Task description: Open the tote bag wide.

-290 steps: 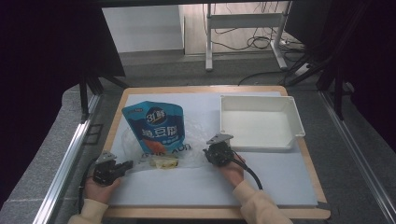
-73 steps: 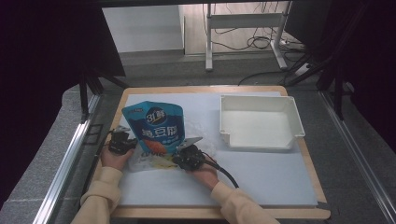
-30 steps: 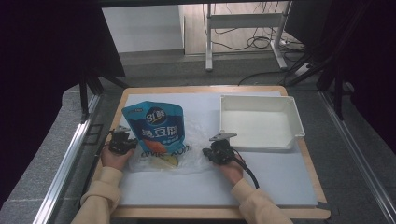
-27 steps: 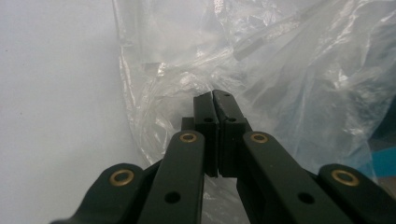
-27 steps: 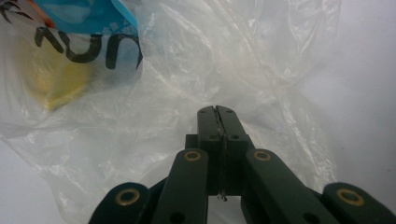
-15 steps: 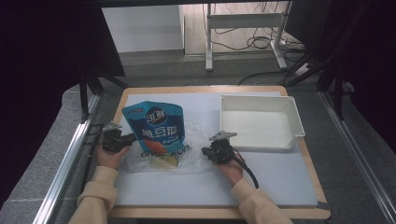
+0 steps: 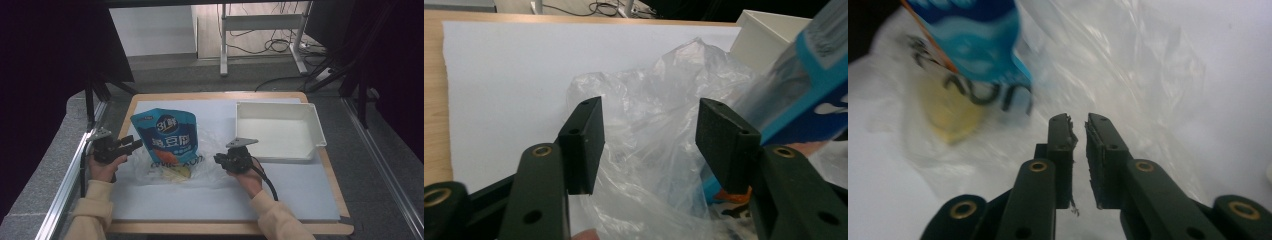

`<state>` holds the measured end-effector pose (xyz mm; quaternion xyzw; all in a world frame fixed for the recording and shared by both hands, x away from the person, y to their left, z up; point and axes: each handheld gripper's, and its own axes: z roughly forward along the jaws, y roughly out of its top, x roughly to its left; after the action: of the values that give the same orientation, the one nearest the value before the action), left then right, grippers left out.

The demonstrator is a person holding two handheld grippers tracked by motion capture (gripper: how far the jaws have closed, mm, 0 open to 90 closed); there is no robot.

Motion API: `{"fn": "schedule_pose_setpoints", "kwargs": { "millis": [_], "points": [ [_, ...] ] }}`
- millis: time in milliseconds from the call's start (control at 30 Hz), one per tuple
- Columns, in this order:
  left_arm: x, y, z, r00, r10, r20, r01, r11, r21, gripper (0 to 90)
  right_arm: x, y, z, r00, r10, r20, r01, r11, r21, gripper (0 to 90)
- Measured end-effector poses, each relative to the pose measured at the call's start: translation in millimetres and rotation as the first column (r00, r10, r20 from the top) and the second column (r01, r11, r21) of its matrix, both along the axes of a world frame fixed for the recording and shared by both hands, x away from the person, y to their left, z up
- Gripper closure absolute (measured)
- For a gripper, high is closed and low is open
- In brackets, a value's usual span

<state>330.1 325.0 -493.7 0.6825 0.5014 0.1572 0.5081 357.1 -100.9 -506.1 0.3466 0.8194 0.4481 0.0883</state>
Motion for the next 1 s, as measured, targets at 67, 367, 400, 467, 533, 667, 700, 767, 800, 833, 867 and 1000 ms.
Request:
{"fn": "schedule_pose_setpoints", "kwargs": {
  "millis": [67, 367, 400, 467, 533, 667, 700, 767, 800, 833, 867, 1000],
  "points": [
    [-4.5, 0.1, 2.5, 1.0000, -0.003, 0.007, 0.003, 1.0000, -0.005, 42.8, -2.1, -0.4, 6.0, 0.9999, 0.007, 0.014, -0.007, 0.9999, 0.013, 76.5],
    [-19.9, -4.7, 10.3, 0.9997, -0.021, 0.015, 0.021, 0.9996, 0.016, 40.5, -5.6, -4.7, 31.1, 0.9962, 0.039, 0.078, -0.044, 0.9972, 0.061, 65.0],
    [-21.5, -5.9, 11.0, 0.9997, -0.023, 0.013, 0.022, 0.9995, 0.021, 40.5, -5.6, -4.7, 31.1, 0.9962, 0.039, 0.078, -0.044, 0.9972, 0.061, 65.0],
    [-25.9, -9.8, 13.2, 0.9995, -0.030, 0.015, 0.029, 0.9989, 0.038, 40.0, -5.3, -5.0, 37.3, 0.9943, 0.046, 0.096, -0.053, 0.9960, 0.072, 59.5],
    [-28.7, -12.6, 14.6, 0.9994, -0.029, 0.017, 0.028, 0.9984, 0.049, 39.6, -5.3, -4.9, 40.9, 0.9932, 0.047, 0.106, -0.056, 0.9955, 0.077, 56.3],
    [-34.0, -17.0, 16.3, 0.9993, -0.032, 0.020, 0.031, 0.9969, 0.072, 39.0, -6.1, -3.6, 46.3, 0.9910, 0.048, 0.125, -0.058, 0.9952, 0.079, 50.9],
    [-35.7, -17.8, 16.6, 0.9992, -0.035, 0.020, 0.034, 0.9963, 0.079, 38.9, -6.1, -3.5, 47.3, 0.9904, 0.052, 0.128, -0.062, 0.9952, 0.076, 50.3],
    [-38.0, -18.5, 17.0, 0.9992, -0.035, 0.021, 0.033, 0.9959, 0.084, 38.6, -6.7, -2.3, 49.9, 0.9894, 0.054, 0.134, -0.066, 0.9946, 0.080, 49.0],
    [-39.2, -18.7, 17.3, 0.9992, -0.036, 0.020, 0.034, 0.9957, 0.086, 38.6, -6.8, -2.1, 50.7, 0.9891, 0.058, 0.136, -0.069, 0.9945, 0.079, 48.5],
    [-39.9, -18.8, 17.4, 0.9992, -0.036, 0.019, 0.034, 0.9956, 0.087, 38.4, -6.8, -1.7, 51.8, 0.9884, 0.061, 0.139, -0.072, 0.9941, 0.081, 48.0],
    [-39.9, -18.8, 17.4, 0.9992, -0.036, 0.019, 0.034, 0.9956, 0.087, 38.4, -6.8, -1.7, 51.8, 0.9884, 0.061, 0.139, -0.072, 0.9941, 0.081, 48.0],
    [-41.0, -20.4, 17.5, 0.9991, -0.040, 0.015, 0.039, 0.9957, 0.084, 38.2, -6.2, -1.0, 54.6, 0.9878, 0.066, 0.141, -0.078, 0.9933, 0.085, 45.7]
  ]
}}
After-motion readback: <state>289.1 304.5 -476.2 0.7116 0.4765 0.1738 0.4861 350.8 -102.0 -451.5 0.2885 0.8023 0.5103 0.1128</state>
